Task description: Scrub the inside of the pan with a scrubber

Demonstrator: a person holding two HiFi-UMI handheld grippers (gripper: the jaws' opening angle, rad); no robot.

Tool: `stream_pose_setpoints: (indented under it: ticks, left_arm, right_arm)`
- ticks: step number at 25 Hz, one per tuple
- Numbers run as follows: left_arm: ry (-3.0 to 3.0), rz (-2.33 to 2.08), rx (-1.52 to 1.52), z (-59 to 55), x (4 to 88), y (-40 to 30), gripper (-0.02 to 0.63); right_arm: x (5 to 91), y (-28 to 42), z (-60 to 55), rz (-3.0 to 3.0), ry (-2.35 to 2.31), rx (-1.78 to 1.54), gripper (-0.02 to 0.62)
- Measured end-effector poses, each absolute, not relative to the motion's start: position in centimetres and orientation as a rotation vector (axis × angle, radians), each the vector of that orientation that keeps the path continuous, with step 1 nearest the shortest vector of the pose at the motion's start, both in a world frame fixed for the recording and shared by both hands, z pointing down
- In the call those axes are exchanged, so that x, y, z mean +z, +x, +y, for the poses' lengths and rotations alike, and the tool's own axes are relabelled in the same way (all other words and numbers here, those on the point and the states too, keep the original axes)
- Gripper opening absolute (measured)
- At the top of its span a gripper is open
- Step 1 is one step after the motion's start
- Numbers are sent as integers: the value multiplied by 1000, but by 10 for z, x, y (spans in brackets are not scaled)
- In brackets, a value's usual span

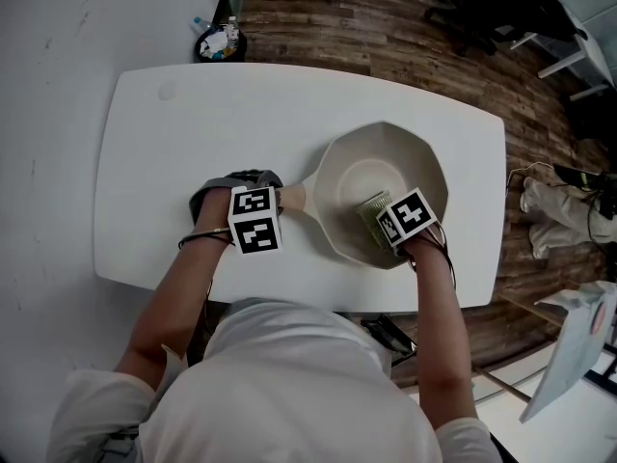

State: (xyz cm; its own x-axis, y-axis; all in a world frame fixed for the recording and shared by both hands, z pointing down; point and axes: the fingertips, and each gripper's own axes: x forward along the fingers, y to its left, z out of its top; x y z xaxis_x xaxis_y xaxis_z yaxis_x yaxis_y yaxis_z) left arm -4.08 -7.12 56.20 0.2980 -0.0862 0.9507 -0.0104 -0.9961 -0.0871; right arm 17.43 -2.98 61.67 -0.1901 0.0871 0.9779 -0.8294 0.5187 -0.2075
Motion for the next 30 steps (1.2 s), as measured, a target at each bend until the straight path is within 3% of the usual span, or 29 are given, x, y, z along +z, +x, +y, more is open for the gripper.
stream_pose_setpoints:
  ticks: [30]
  left_arm:
    - [-2466, 104, -1839, -71, 562, -39, 121]
  right_arm:
    - [615, 123, -27, -1670, 476, 971, 26]
